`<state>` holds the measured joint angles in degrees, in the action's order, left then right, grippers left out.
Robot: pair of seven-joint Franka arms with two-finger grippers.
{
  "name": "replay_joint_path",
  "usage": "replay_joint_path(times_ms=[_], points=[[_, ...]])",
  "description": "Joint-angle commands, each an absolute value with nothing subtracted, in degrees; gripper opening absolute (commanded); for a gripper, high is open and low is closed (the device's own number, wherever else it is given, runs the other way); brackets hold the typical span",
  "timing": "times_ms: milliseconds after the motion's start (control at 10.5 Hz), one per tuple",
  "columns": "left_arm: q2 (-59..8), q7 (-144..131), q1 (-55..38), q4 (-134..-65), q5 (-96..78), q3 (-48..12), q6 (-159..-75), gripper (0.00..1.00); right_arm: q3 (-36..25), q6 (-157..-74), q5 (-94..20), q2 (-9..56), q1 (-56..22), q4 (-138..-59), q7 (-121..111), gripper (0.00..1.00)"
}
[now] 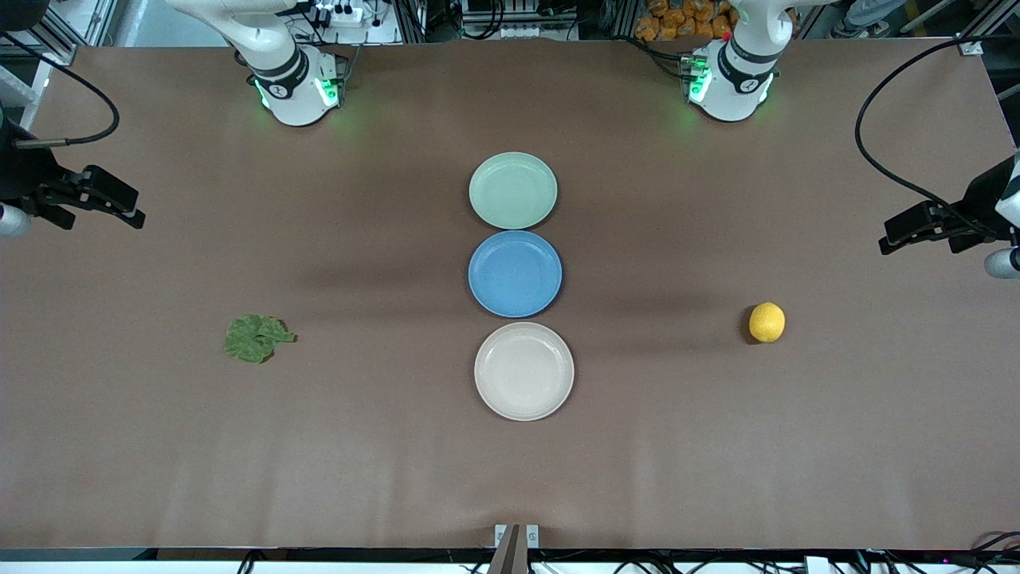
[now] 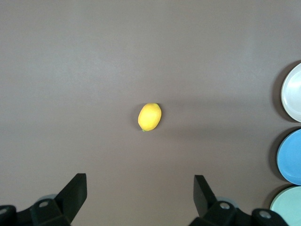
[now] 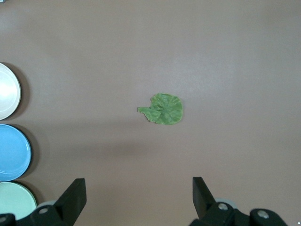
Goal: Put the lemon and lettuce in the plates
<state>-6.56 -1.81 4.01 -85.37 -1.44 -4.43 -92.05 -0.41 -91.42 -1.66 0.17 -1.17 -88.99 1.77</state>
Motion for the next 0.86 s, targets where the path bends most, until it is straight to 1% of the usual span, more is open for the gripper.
replay_joint_path(times_ms=[0,286,477,764], points=[[-6.5,-1.32,3.87,-85.34,-0.35,-4.48,-92.46,1.0,-0.09,-90.88,-1.05,-0.18,-0.88,-89.03,1.85,1.0],[-6.5,-1.32,3.87,-85.34,-0.35,-4.57,-92.46,1.0,-0.26,-90.7,-0.97,0.09,-0.53,-90.78,1.85,1.0],[-6.68,-1.32,3.87,-85.86,-0.44,-4.57,-92.46,1.0,-0.26,-91.75,-0.97,0.7,1.05,-92.54,1.85,1.0],[-9.92,-1.32,3.87,-85.87,-0.44,-4.57,-92.46,1.0,-0.26,-95.18,-0.97,2.19,2.37,-95.88,1.85,1.0]])
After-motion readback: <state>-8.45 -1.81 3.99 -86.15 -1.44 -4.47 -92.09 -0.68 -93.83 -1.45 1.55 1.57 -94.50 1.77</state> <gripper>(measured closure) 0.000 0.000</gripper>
